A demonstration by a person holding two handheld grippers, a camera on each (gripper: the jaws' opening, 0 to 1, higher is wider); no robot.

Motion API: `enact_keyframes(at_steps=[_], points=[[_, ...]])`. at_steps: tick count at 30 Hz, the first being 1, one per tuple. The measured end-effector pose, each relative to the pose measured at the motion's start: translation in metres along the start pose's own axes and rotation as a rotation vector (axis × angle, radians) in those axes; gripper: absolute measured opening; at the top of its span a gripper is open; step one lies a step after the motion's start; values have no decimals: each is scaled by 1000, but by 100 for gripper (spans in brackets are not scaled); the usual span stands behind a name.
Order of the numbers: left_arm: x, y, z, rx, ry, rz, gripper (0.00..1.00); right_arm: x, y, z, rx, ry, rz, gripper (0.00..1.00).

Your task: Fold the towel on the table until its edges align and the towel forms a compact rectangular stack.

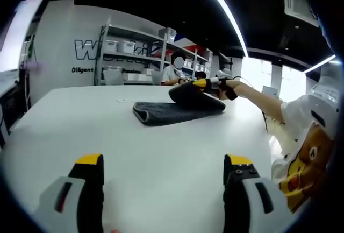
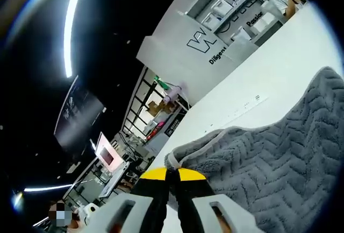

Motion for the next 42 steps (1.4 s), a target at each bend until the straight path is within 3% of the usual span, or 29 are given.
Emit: enact_keyframes(at_steps=[23, 42], points=[[0, 3, 8, 3, -3, -11, 97, 35, 31, -50, 69, -79, -16, 4], [5, 3, 13, -1, -10, 2, 97, 56, 41, -106, 109, -135, -22, 4]])
Point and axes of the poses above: the point that each gripper's makers call its tool centre point, and the gripper's own axes: z roughly backward along the fingers, x roughly to its left, y roughly out of its underside, the point moved 3 cm from there along z, roughly backward along the fingers, and after that the axes turned 9 degrees about z, right-handed, at the moved point
